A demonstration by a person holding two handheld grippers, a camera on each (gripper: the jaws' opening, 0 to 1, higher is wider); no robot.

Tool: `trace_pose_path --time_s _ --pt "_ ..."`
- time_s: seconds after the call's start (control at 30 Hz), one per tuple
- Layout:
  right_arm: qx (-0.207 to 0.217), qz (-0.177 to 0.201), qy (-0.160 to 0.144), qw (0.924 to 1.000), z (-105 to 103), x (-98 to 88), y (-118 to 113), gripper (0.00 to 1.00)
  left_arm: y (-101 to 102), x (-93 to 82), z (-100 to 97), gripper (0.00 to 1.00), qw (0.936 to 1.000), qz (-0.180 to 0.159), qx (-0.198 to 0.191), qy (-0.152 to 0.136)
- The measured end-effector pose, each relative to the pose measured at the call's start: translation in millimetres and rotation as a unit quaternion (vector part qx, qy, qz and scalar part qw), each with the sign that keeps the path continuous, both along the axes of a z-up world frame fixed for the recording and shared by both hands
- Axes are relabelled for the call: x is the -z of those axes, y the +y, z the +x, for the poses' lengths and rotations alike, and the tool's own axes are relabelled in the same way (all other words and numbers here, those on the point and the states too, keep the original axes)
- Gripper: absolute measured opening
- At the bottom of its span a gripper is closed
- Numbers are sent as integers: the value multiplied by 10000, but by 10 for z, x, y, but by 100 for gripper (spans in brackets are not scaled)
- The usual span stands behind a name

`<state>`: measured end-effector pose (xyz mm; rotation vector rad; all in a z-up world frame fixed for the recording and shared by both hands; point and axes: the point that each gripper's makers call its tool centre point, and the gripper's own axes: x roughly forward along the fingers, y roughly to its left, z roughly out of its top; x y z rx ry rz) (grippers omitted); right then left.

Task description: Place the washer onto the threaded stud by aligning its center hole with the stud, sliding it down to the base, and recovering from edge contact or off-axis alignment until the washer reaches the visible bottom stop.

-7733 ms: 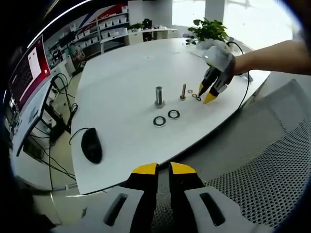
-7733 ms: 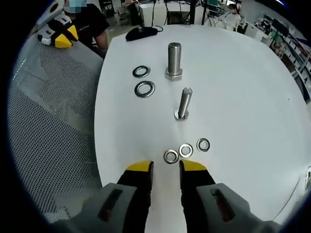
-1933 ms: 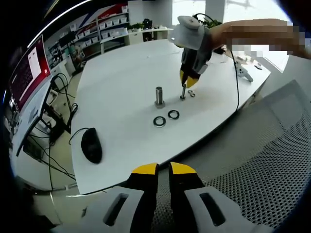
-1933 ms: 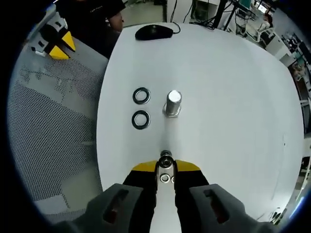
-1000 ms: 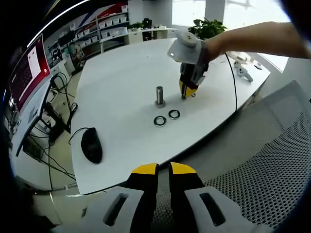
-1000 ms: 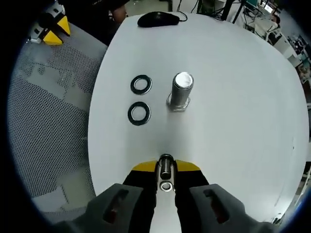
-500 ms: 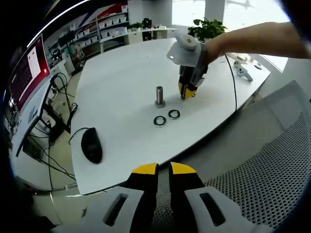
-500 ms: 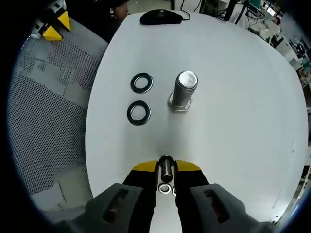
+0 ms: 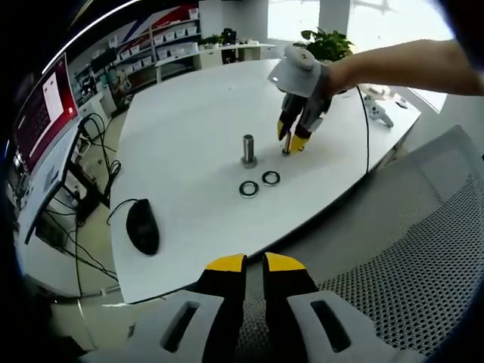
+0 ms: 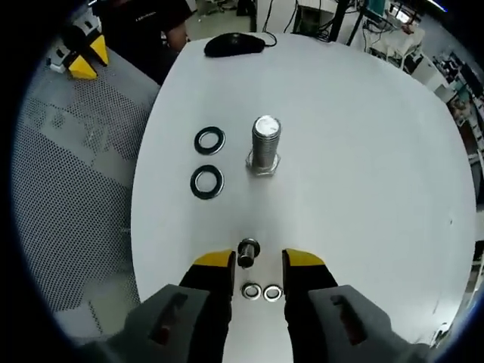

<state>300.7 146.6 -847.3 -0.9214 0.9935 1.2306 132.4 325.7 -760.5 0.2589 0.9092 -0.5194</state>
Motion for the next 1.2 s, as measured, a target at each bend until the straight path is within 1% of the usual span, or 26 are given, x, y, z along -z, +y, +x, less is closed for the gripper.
trace_pose_path --time_s 0.2,0.37,0.43,0.47,0.63,0.73,0.87,1.07,1.2 --pt "384 237 -104 9989 89 -61 -124 26 -3 -3 -1 6 10000 3 10 0" --pt "785 401 -190 9959 153 -76 -244 26 -1 -5 1 6 10000 -1 0 -3" --pt "997 519 -301 9932 206 -90 -281 26 -1 -5 2 6 10000 -1 -1 -2" --pt "1160 630 -381 9905 227 -112 -286 25 -2 -5 3 6 10000 0 0 -2" --pt "1409 796 -390 9861 220 -132 -343 25 -2 -4 5 6 10000 0 -5 -1" --pt "1504 846 -346 9844 190 -120 -374 25 2 -2 7 6 10000 -1 -10 -1" --pt "1629 925 -221 9820 92 -74 -397 24 1 -4 7 6 10000 -3 -16 -1" --pt "1783 910 0 9798 -52 74 -458 24 6 -2 7 6 10000 -5 -28 -3" --pt "1834 893 89 9789 -95 120 -481 24 8 -1 7 6 10000 -5 -32 -1"
